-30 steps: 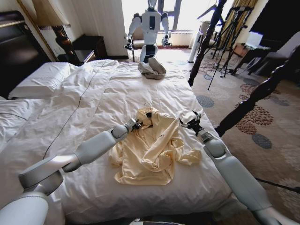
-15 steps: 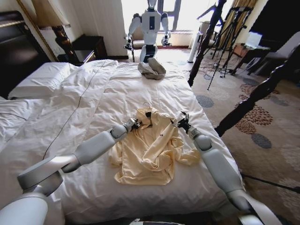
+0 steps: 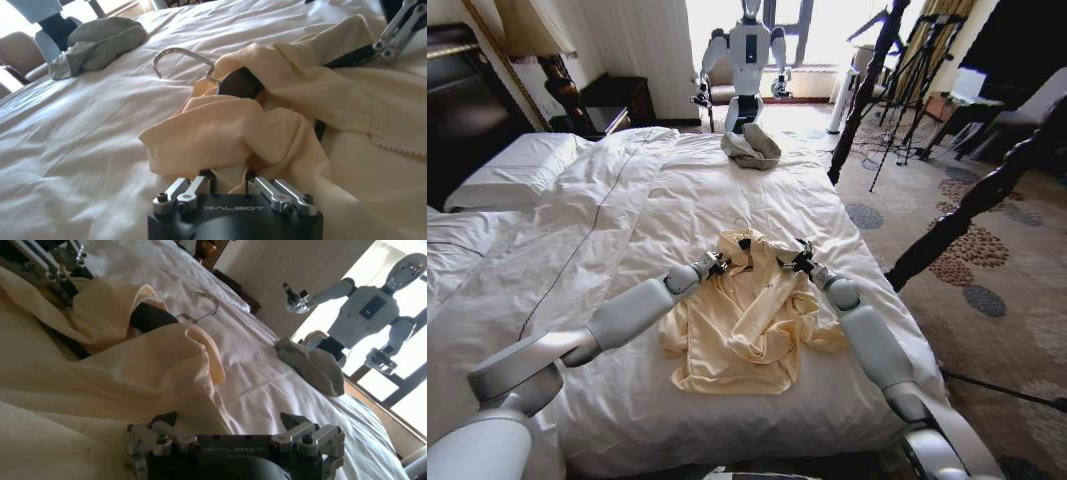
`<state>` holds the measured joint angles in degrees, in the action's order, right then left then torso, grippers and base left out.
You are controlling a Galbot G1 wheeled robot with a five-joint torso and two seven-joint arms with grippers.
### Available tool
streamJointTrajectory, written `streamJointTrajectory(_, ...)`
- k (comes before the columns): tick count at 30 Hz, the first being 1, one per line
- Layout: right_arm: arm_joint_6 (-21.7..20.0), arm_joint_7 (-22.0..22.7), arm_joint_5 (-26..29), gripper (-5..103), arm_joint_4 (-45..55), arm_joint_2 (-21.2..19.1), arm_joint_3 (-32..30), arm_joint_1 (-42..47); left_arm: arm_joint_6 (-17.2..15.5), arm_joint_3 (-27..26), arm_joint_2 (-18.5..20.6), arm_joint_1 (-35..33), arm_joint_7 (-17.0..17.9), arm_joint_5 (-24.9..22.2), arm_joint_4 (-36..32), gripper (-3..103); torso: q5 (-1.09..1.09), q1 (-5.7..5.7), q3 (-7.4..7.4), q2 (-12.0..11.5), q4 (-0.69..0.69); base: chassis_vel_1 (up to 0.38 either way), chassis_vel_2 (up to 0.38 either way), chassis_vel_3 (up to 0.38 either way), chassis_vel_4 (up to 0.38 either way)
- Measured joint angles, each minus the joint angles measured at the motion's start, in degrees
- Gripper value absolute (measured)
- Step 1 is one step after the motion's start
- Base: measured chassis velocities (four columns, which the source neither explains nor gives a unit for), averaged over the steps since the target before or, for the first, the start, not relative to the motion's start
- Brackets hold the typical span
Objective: Pick up the clothes from the bed and hang them on the clothes hanger.
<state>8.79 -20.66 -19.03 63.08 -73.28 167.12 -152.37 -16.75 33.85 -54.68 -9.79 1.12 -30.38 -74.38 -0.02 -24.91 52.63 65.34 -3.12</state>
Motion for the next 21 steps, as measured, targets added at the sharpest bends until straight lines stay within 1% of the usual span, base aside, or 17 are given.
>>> streamJointTrajectory(3,-0.13,-0.70,-4.19,100,-3.92,-2.72,-0.03,-2.52,0.00,-0.05,0.19,-0.01,0.00,-0.02,-0.49,23,-0.01,0.00,0.00,0.00,0.00,0.000,0.000,0.000,0.000)
streamJointTrajectory(8,-0.36,-1.86,-6.77,100,-7.61,-4.64,-0.11,-4.49,-0.02,-0.55,0.59,-0.20,-0.01,-0.03,-0.76,23,-0.03,0.01,-0.02,0.01,-0.03,0.000,0.000,0.000,0.000)
streamJointTrajectory(10,-0.31,-1.90,-7.01,100,-8.18,-4.93,-0.12,-4.76,-0.02,-0.63,0.64,-0.24,-0.01,-0.03,-0.76,23,-0.04,0.02,-0.02,0.02,-0.03,0.000,0.000,0.000,0.000)
streamJointTrajectory(11,-0.04,-1.90,-7.55,100,-9.93,-5.77,-0.12,-5.59,-0.02,-0.86,0.73,-0.40,-0.01,0.01,-0.85,23,-0.02,0.02,-0.02,0.02,-0.04,0.000,0.000,0.000,0.000)
streamJointTrajectory(15,0.10,-1.89,-7.57,100,-11.93,-6.84,-0.13,-6.48,-0.02,-1.07,0.91,-0.72,-0.04,0.08,-1.27,23,-0.02,0.01,-0.02,0.02,0.01,0.000,0.000,0.000,0.000)
streamJointTrajectory(16,0.11,-2.08,-7.26,102,-12.25,-6.98,-0.13,-6.64,-0.02,-1.13,0.91,-0.79,-0.04,0.11,-1.29,23,-0.03,0.01,-0.02,0.02,0.01,0.000,0.000,0.000,0.000)
streamJointTrajectory(17,0.11,-2.08,-7.26,102,-12.25,-6.98,-0.13,-6.64,-0.02,-1.13,0.91,-0.79,-0.04,0.11,-1.29,23,-0.03,0.01,-0.02,0.02,0.01,0.000,0.000,0.000,0.000)
streamJointTrajectory(18,0.04,-2.61,-6.46,98,-12.50,-7.04,-0.13,-6.76,-0.01,-1.21,0.90,-0.91,-0.03,0.17,-1.30,23,-0.02,0.01,-0.02,0.02,0.01,0.000,0.000,0.000,0.000)
streamJointTrajectory(19,-0.92,-3.85,-4.80,93,-12.52,-6.97,-0.12,-6.85,0.05,-1.30,0.82,-1.08,0.02,0.27,-1.30,23,-0.01,0.01,-0.02,0.02,0.01,0.000,0.000,0.000,0.000)
streamJointTrajectory(20,-0.92,-3.85,-4.80,93,-12.52,-6.97,-0.12,-6.85,0.05,-1.30,0.82,-1.08,0.02,0.27,-1.30,23,-0.01,0.01,-0.02,0.02,0.01,0.000,0.000,0.000,0.000)
streamJointTrajectory(21,-1.41,-4.50,-4.23,88,-12.53,-6.91,-0.11,-6.92,0.09,-1.32,0.76,-1.15,0.05,0.33,-1.29,23,-0.01,0.01,-0.02,0.02,0.01,0.000,0.000,0.000,0.000)
